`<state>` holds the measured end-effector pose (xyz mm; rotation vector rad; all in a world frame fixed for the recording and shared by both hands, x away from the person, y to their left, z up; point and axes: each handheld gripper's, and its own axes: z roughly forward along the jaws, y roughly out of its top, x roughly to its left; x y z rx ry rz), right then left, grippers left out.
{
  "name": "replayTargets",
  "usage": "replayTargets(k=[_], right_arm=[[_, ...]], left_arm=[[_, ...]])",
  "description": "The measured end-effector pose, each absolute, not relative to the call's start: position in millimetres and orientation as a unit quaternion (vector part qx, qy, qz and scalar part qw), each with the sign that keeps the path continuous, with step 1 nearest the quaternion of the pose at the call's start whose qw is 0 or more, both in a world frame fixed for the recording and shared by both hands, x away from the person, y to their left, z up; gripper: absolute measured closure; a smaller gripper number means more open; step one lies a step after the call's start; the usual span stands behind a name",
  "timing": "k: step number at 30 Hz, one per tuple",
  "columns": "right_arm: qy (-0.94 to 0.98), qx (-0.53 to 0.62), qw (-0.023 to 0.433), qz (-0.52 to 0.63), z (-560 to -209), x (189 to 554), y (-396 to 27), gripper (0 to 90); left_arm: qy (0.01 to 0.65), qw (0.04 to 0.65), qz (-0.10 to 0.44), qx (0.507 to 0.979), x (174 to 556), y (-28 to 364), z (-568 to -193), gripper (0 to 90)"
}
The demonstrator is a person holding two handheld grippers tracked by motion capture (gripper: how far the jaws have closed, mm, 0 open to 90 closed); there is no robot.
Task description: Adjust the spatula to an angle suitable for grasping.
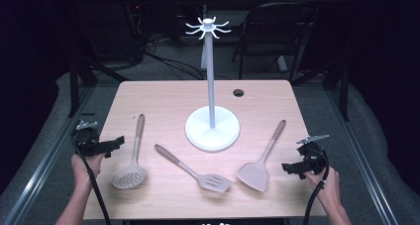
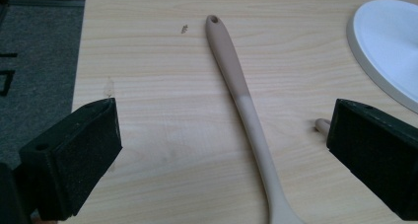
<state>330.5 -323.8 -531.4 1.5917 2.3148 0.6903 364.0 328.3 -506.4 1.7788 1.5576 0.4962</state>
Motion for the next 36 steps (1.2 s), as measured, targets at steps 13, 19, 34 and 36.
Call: replayTargets(k=[13, 19, 34, 36], right_arm=[[0.791, 0.552, 0.112, 0.240, -531, 332, -318, 0.0], [0.789, 0.551, 0.117, 0.245, -522, 331, -308, 0.0], [0.775, 0.589, 0.115, 0.200, -527, 377, -254, 24.0], [0.775, 0.593, 0.117, 0.183, -532, 385, -249, 25.1]], left_arm=[[0.583, 0.365, 0.207, 0.696, 366, 308, -501, 0.0], [0.575, 0.369, 0.211, 0.700, 359, 299, -497, 0.0], [0.582, 0.354, 0.207, 0.702, 341, 300, -502, 0.0], [0.579, 0.344, 0.208, 0.709, 345, 301, -504, 0.0]])
